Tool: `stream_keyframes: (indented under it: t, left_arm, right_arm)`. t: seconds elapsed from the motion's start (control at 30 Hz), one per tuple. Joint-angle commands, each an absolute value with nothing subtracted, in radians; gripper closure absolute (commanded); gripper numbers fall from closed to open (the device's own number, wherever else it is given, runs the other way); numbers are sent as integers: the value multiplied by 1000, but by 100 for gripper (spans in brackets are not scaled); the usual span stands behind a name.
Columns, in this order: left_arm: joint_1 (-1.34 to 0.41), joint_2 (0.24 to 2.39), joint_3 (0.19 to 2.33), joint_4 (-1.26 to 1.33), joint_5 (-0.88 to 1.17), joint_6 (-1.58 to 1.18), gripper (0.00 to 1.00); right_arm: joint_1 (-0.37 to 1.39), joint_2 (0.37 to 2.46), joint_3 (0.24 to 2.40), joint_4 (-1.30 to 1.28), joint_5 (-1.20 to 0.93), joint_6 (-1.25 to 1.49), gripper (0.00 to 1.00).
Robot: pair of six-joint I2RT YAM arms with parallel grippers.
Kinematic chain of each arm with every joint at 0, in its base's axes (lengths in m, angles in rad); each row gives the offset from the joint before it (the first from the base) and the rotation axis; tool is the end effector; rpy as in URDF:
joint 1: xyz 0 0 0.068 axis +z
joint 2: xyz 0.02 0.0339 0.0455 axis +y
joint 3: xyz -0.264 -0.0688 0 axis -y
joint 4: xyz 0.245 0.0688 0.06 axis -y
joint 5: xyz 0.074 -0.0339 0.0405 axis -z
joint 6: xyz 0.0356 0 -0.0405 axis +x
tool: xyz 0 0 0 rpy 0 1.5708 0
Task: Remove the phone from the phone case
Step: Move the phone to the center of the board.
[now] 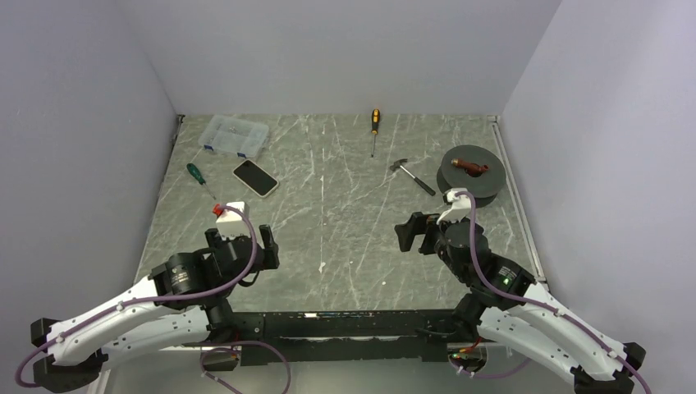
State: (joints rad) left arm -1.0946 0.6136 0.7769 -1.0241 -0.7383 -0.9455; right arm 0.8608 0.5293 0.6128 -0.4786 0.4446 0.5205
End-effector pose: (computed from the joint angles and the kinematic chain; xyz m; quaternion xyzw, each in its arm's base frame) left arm 0.0678 -0.0793 0.2885 -0.0599 0.8814 -0.0992 0.4579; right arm 0.0958 0.0880 0.2862 -0.0169 0.8206 0.2032 0.5338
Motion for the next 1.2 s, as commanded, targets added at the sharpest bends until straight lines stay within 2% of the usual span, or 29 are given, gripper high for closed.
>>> stream_keyframes:
  t: [0.0, 0.47, 0.7, 0.9, 1.17]
  left_arm:
    - [-1097, 600, 802, -1018, -770, -959, 1]
    - [-1097, 511, 720, -1017, -790, -986, 2]
    - [-1097, 517, 676, -970, -760, -996, 8]
    - [-1097, 551, 651, -919, -754, -1008, 5]
    - [-1097, 536, 618, -873, -751, -968, 6]
  right_arm:
    - [865, 535, 669, -492, 460, 522, 0]
    - [821, 697, 763, -734, 698, 791, 0]
    - [560, 795, 775, -752, 529, 744, 0]
    - [283, 794, 758, -752, 384, 760, 0]
    - [98, 808, 721, -736, 394, 718, 0]
